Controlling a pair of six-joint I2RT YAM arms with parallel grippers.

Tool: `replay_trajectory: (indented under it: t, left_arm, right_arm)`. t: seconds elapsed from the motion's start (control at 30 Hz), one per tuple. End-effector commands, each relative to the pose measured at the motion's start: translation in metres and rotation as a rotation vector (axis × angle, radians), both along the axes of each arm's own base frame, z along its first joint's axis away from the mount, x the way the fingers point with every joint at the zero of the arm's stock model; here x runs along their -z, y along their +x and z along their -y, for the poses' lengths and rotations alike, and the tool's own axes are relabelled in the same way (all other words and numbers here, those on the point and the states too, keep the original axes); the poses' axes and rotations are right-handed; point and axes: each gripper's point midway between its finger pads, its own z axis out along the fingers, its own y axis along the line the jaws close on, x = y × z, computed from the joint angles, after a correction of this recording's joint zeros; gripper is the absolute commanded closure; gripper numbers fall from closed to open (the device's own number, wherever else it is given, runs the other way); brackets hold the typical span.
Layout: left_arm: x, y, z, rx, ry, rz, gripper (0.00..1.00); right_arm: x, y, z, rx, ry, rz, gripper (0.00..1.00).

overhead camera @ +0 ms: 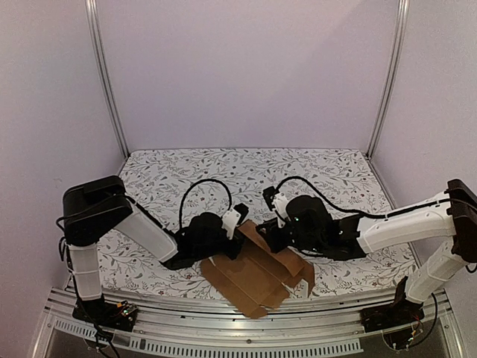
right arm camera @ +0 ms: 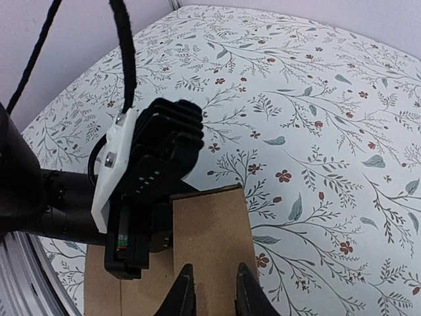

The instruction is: Fold the paper box

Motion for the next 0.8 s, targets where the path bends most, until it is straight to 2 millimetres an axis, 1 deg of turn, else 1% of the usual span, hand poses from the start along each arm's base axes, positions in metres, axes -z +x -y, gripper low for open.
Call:
replay_trajectory:
  t: [0.0,0.07,0.2,0.27,0.33,0.4,0.47,0.5,0.63,0.7,0.77]
  left_arm:
    - [-0.005,0.013,-0.025,-0.148,0.039,0.012,1.0]
    - [-0.004,0.016,-0.035,-0.206,0.049,-0.001,1.0]
    - [0.001,0.02,-0.054,-0.323,0.05,-0.031,1.0]
    - [0.003,0.023,-0.065,-0.388,0.052,-0.045,1.0]
    - [0.005,0.024,-0.076,-0.455,0.057,-0.061,1.0]
    - [0.005,0.023,-0.082,-0.483,0.058,-0.073,1.0]
    - [0.005,0.022,-0.089,-0.521,0.053,-0.094,1.0]
    - [0.005,0.021,-0.092,-0.538,0.052,-0.105,1.0]
    - [0.001,0.017,-0.096,-0.574,0.031,-0.16,1.0]
    - [0.006,0.014,-0.102,-0.609,0.055,-0.19,1.0]
    - [0.006,0.012,-0.104,-0.622,0.057,-0.207,1.0]
  right_arm:
    - [-0.02,0.002,0.018,0.032,-0.034,0.036,0.7]
    - [-0.031,0.002,0.027,0.044,-0.044,0.061,0.68]
    - [-0.046,0.0,0.044,0.062,-0.076,0.094,0.65]
    - [-0.047,-0.003,0.053,0.064,-0.11,0.094,0.65]
    - [-0.048,-0.005,0.061,0.071,-0.13,0.094,0.72]
    - [-0.047,-0.008,0.067,0.073,-0.151,0.09,0.83]
    - [-0.044,-0.009,0.074,0.079,-0.175,0.088,0.96]
    - [-0.042,-0.01,0.076,0.079,-0.184,0.084,1.0]
    - [-0.032,-0.013,0.079,0.078,-0.193,0.056,1.0]
    - [-0.025,-0.014,0.078,0.075,-0.202,0.037,1.0]
    - [-0.016,-0.012,0.078,0.079,-0.214,0.015,1.0]
